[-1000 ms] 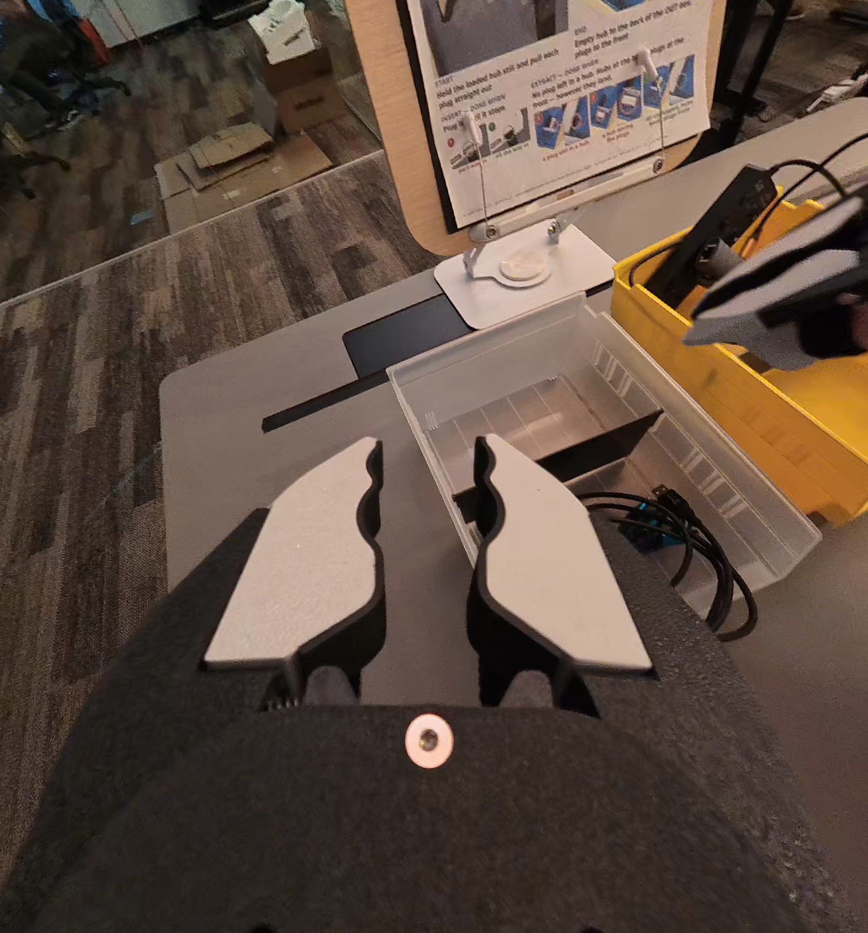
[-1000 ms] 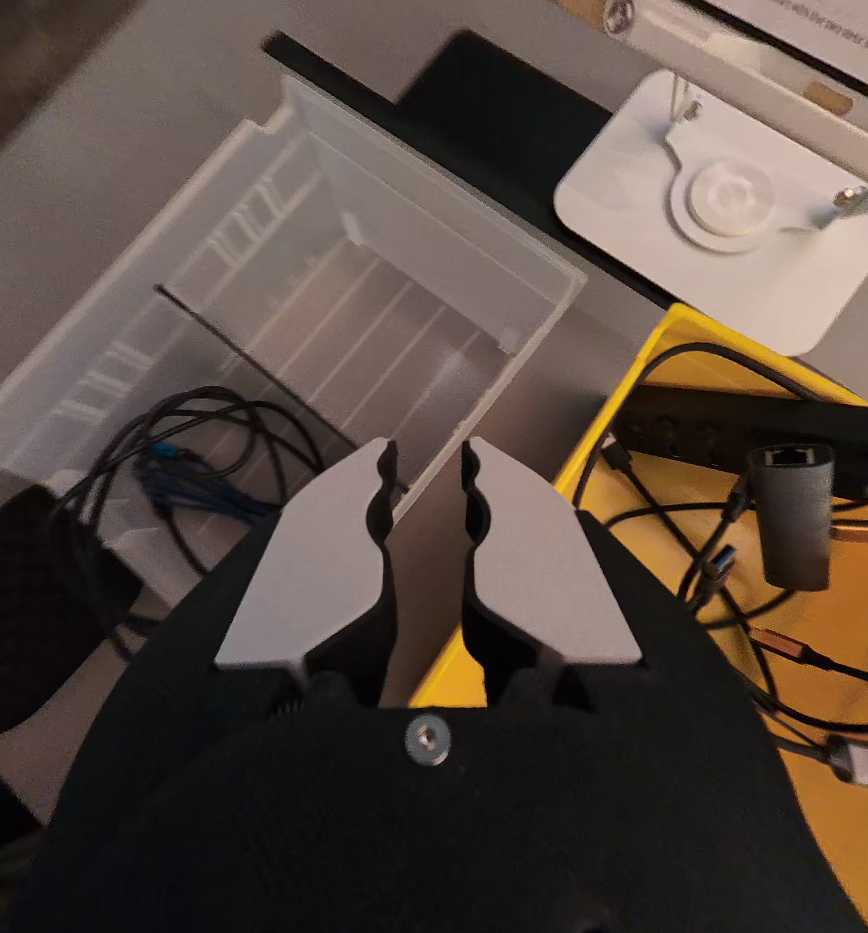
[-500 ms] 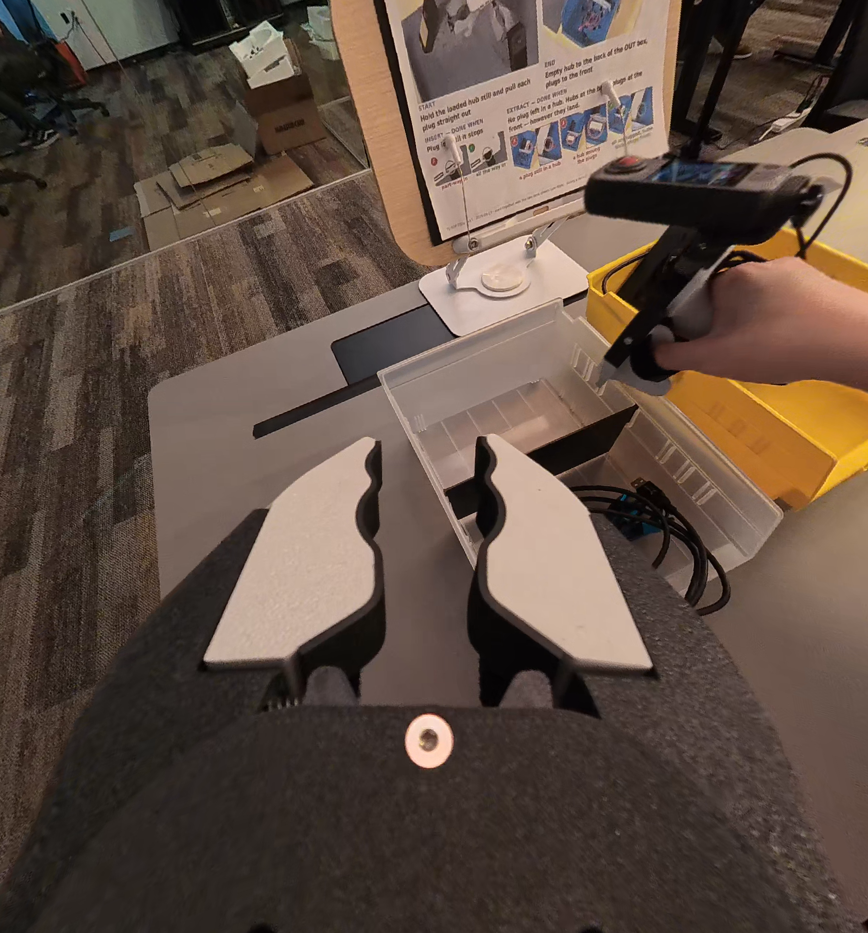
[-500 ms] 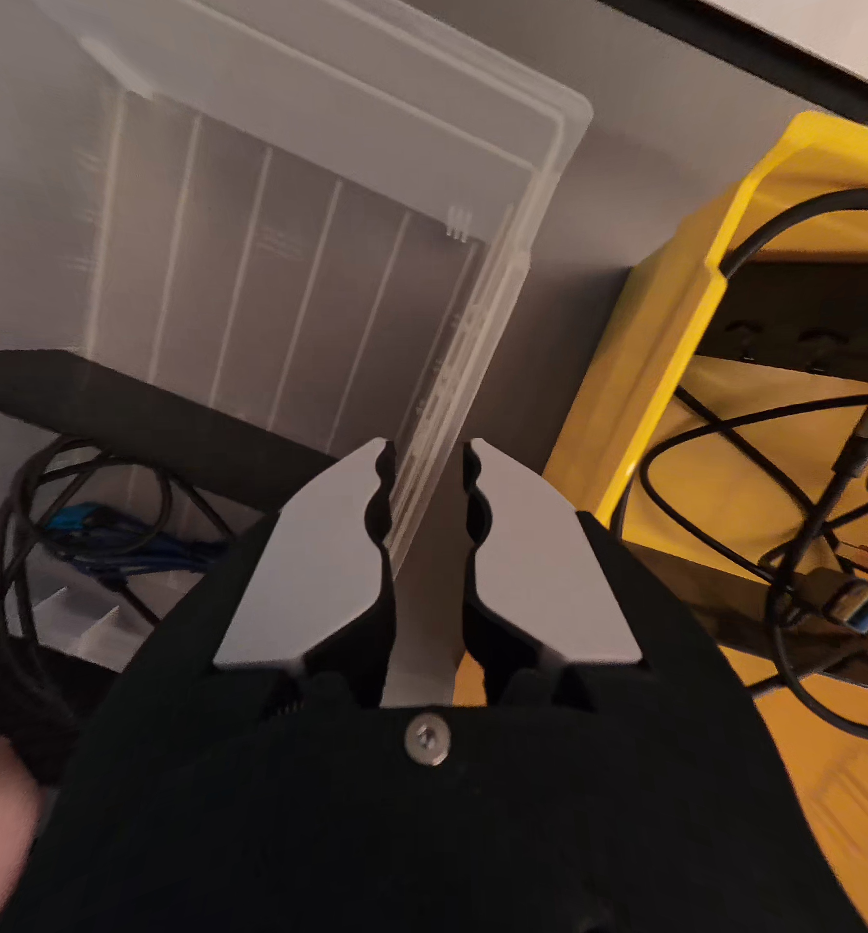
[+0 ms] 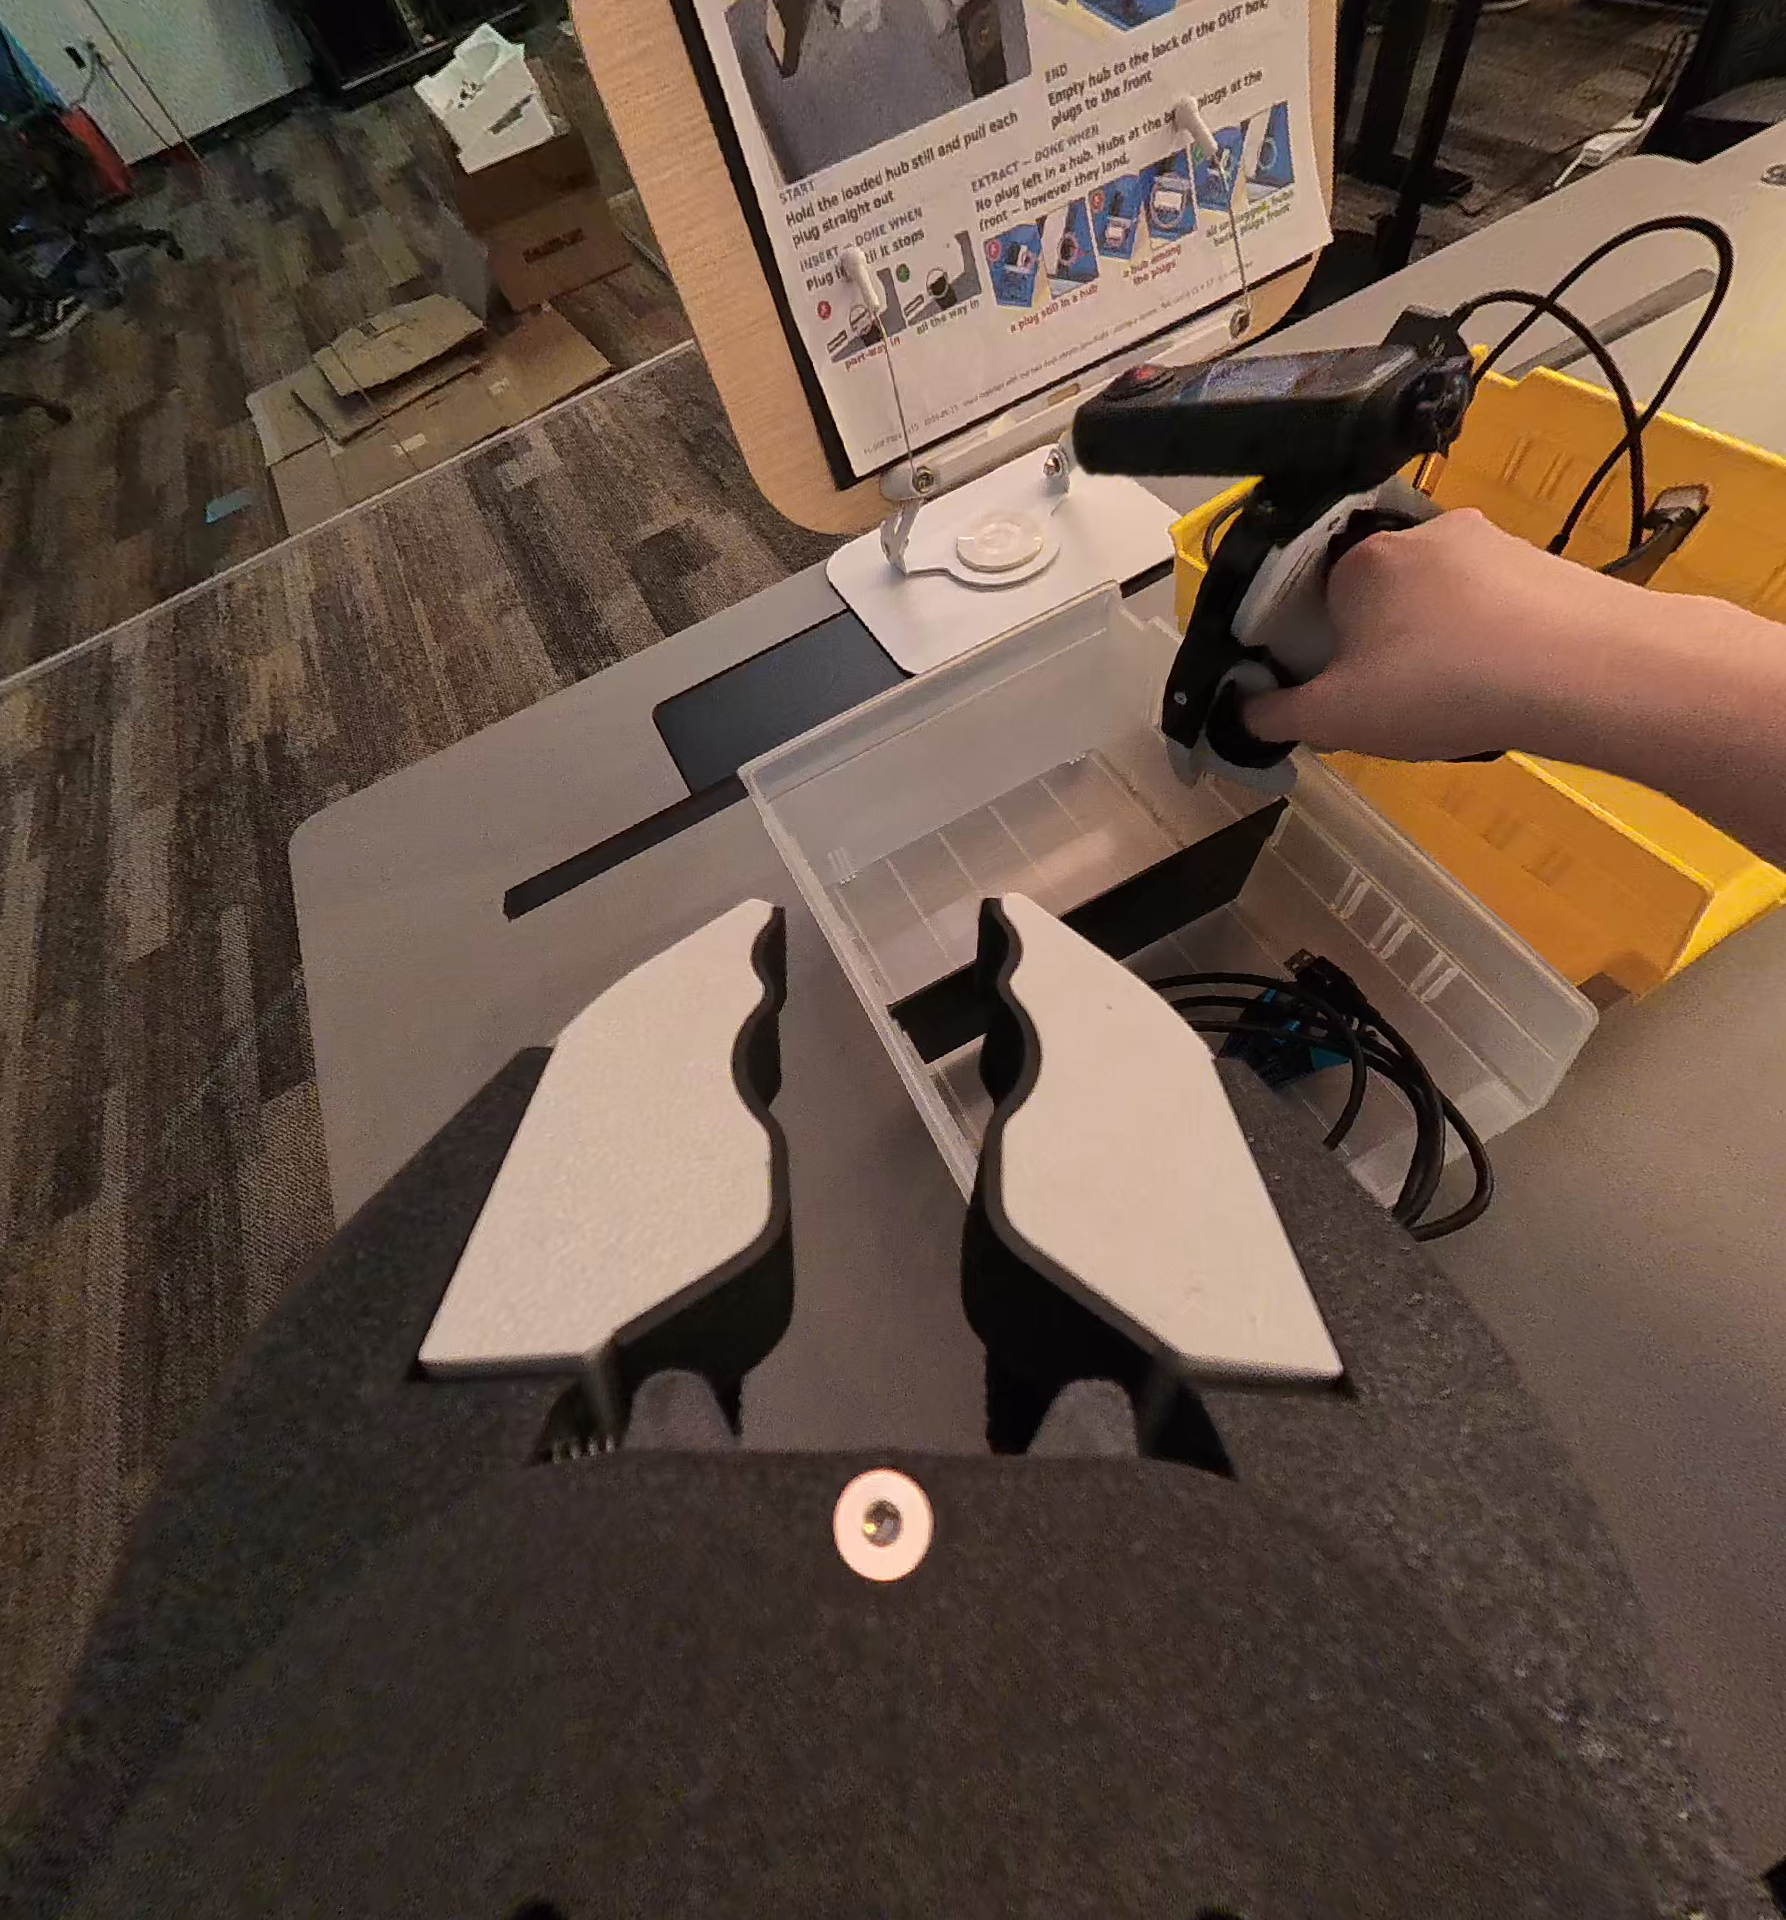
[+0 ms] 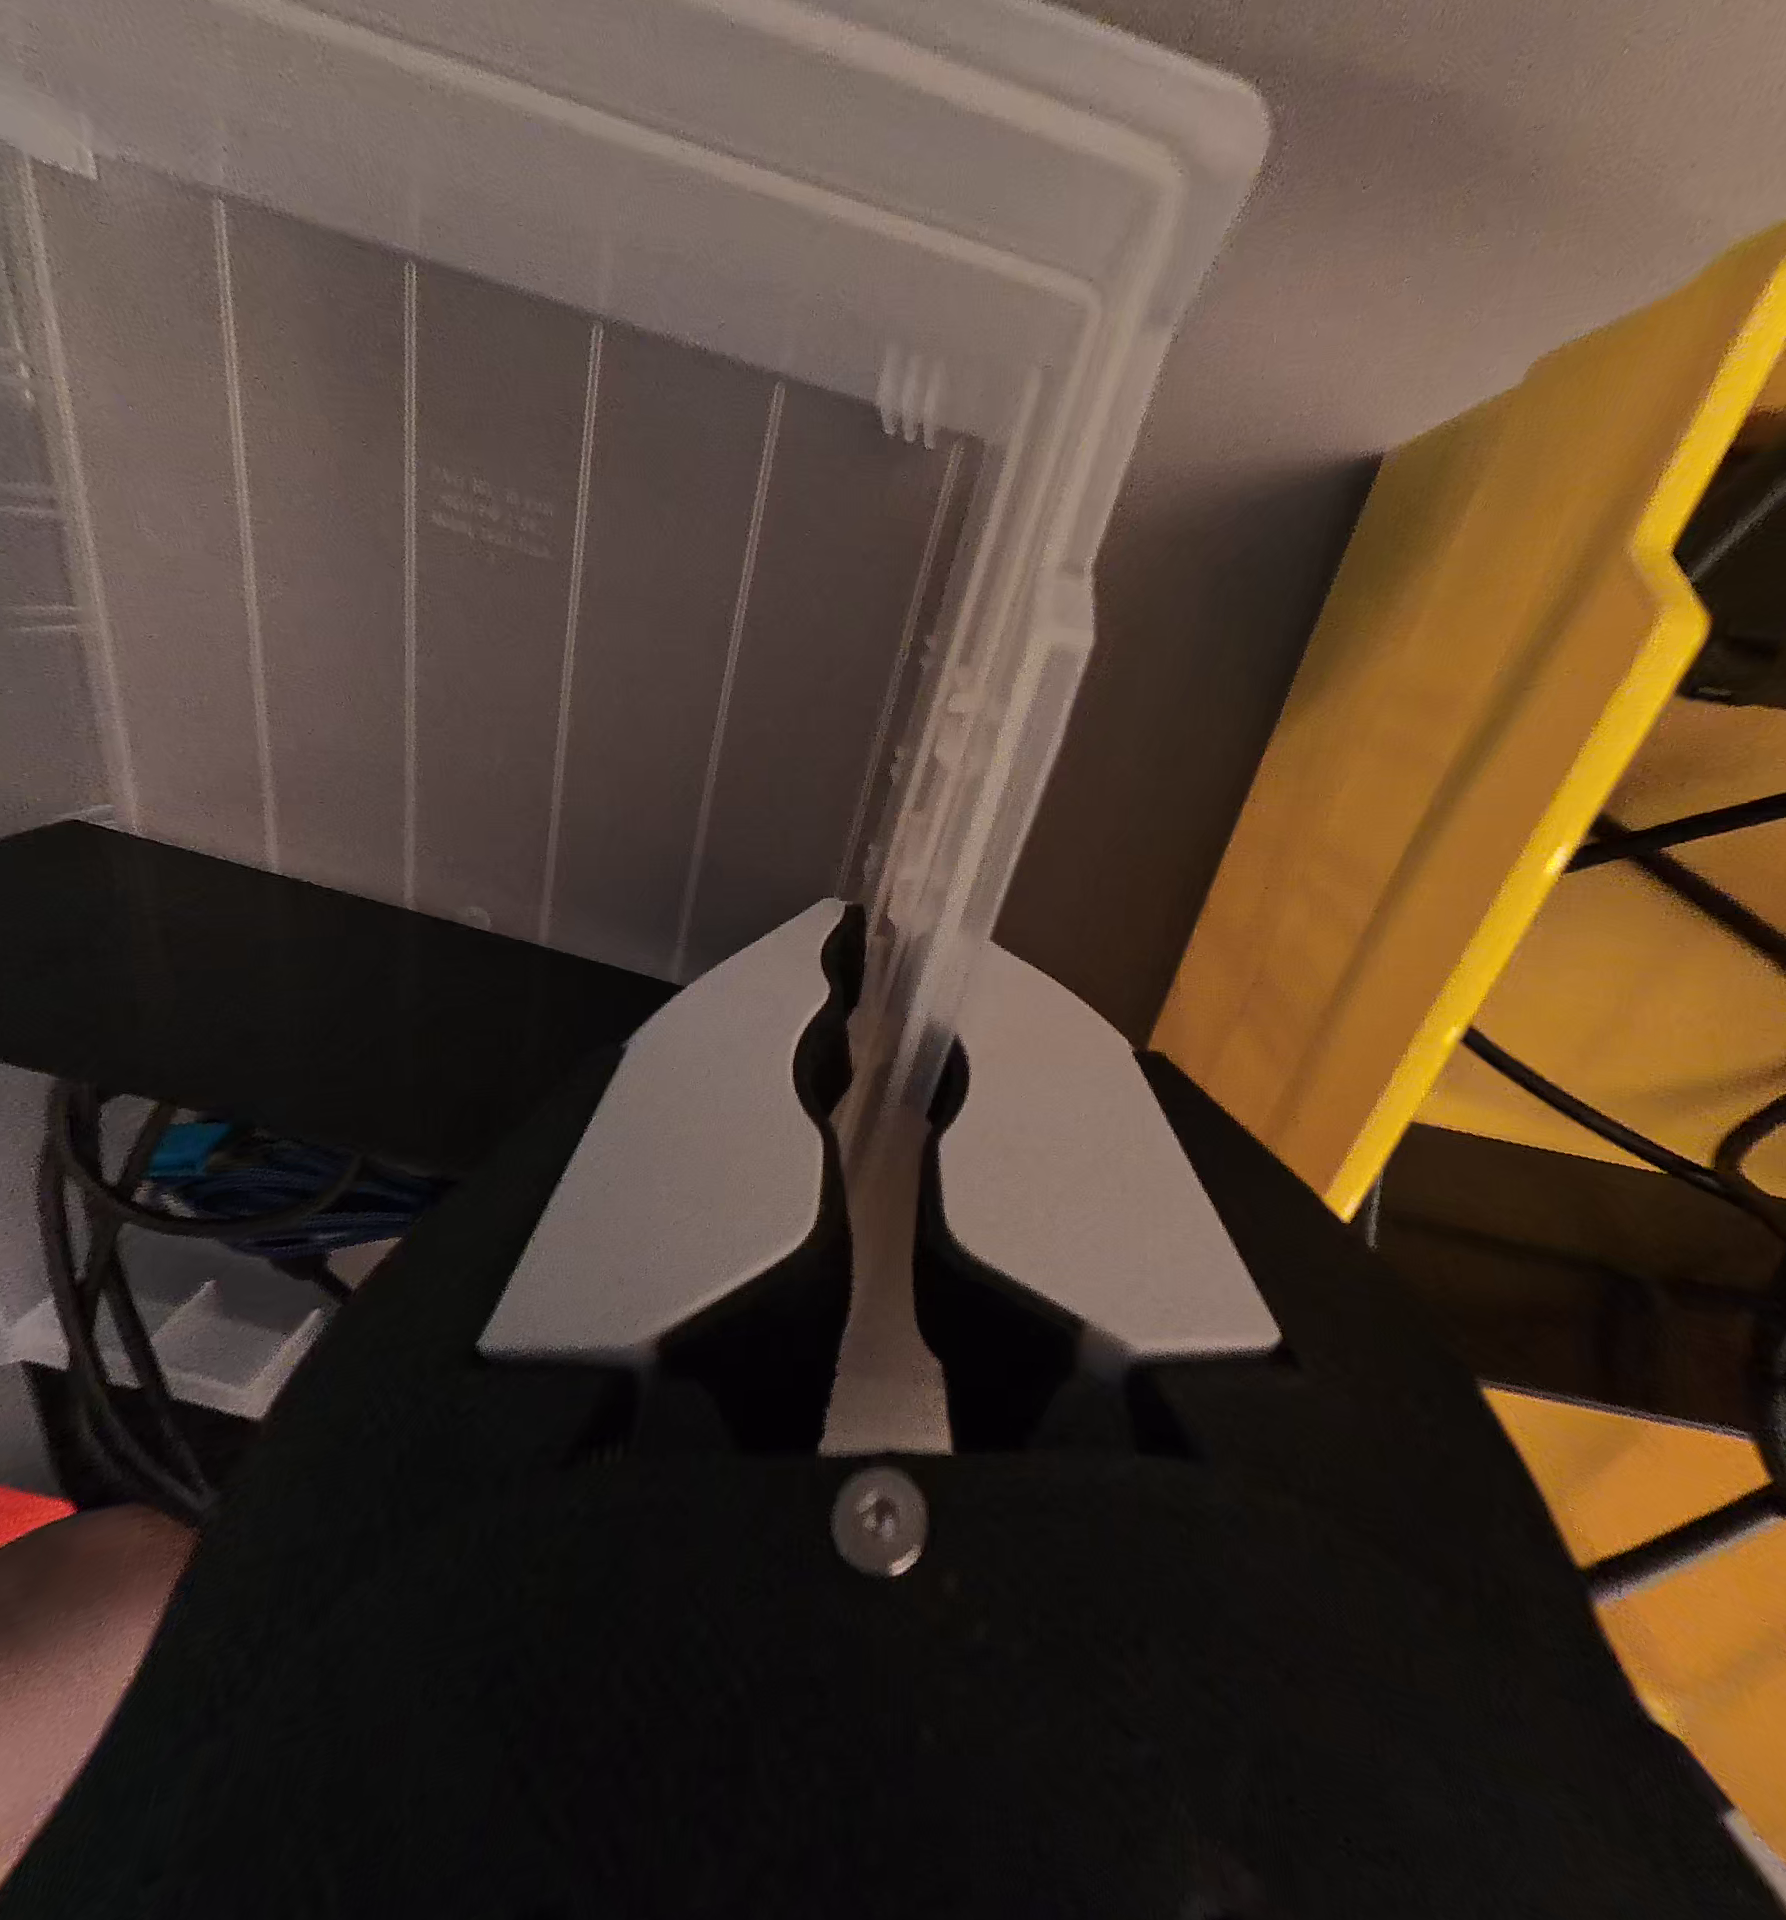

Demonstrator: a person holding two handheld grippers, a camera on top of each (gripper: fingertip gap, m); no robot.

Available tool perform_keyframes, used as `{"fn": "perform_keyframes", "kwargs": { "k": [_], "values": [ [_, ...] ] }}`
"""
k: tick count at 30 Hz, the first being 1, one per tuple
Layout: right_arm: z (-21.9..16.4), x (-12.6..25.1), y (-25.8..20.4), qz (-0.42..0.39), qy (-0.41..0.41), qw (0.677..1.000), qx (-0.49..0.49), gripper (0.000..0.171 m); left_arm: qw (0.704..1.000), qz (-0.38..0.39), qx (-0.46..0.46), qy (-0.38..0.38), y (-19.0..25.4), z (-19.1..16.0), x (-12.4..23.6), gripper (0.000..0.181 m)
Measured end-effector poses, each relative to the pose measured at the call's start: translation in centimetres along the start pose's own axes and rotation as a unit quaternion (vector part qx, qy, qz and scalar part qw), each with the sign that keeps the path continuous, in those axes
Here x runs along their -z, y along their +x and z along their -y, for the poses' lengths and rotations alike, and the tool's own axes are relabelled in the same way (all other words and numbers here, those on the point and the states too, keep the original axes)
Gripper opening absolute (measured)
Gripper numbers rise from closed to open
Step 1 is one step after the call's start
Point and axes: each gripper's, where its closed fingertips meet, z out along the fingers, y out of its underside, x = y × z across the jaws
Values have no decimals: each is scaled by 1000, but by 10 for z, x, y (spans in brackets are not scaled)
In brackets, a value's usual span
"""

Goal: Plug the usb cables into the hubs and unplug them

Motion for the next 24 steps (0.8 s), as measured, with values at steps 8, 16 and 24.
{"fn": "perform_keyframes", "kwargs": {
  "k": [8,16,24],
  "values": [
    [0,6,-3,43,-27,998,-43,7,1000,-2,-8,-8,2,-3,-2,34],
    [13,37,-15,68,-13,997,-33,8,1000,-7,-6,-14,0,-6,-4,34],
    [9,16,-4,53,-14,998,-29,8,1000,-10,-12,-16,3,-6,-5,34]
  ]
}}
